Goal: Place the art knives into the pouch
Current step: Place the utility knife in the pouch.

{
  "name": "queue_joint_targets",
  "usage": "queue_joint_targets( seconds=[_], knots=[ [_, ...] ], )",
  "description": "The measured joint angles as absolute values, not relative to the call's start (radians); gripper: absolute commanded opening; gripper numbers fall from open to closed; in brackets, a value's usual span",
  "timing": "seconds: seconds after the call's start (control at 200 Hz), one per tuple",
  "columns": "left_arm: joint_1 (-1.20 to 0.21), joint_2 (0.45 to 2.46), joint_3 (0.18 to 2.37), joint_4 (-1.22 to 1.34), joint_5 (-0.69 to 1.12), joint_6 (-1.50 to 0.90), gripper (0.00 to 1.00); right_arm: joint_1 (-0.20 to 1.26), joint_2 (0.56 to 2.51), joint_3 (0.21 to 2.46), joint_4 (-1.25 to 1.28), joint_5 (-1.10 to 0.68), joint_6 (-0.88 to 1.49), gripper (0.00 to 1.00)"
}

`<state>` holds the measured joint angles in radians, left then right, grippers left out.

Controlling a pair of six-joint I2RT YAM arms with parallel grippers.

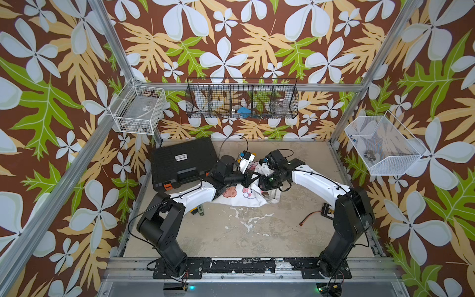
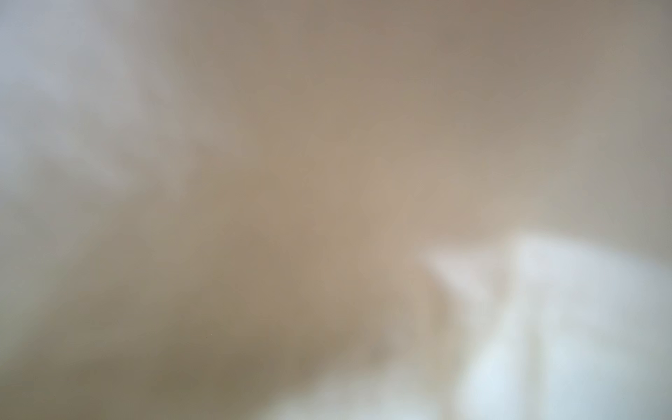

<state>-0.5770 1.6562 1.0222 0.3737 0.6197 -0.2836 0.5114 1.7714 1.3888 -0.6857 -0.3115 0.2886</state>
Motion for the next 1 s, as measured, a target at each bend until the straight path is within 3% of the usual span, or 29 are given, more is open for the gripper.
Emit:
queue_joint_targets(
  seconds=[0.205,0.25,0.54,1.001],
  knots=[
    [-0.569,1.636,1.029,0.393,0.601,-0.284,0.0,0.489,1.713,1.353,-0.609,-0.277,0.288,0.95],
    [-0.569,1.636,1.034,0.393,0.611,-0.284,0.0,0.491,1.668,1.33,-0.59,-0.271,0.288,1.0],
    [-0.555,1.66,1.034,0.364,0.685,-0.284,0.0,0.451,1.407,1.137,-0.436,-0.138,0.341,0.96],
    [-0.533,1.752,1.033,0.376,0.725,-0.338,0.0,0.434,1.164,0.801,-0.271,-0.324,0.472,0.92]
  ],
)
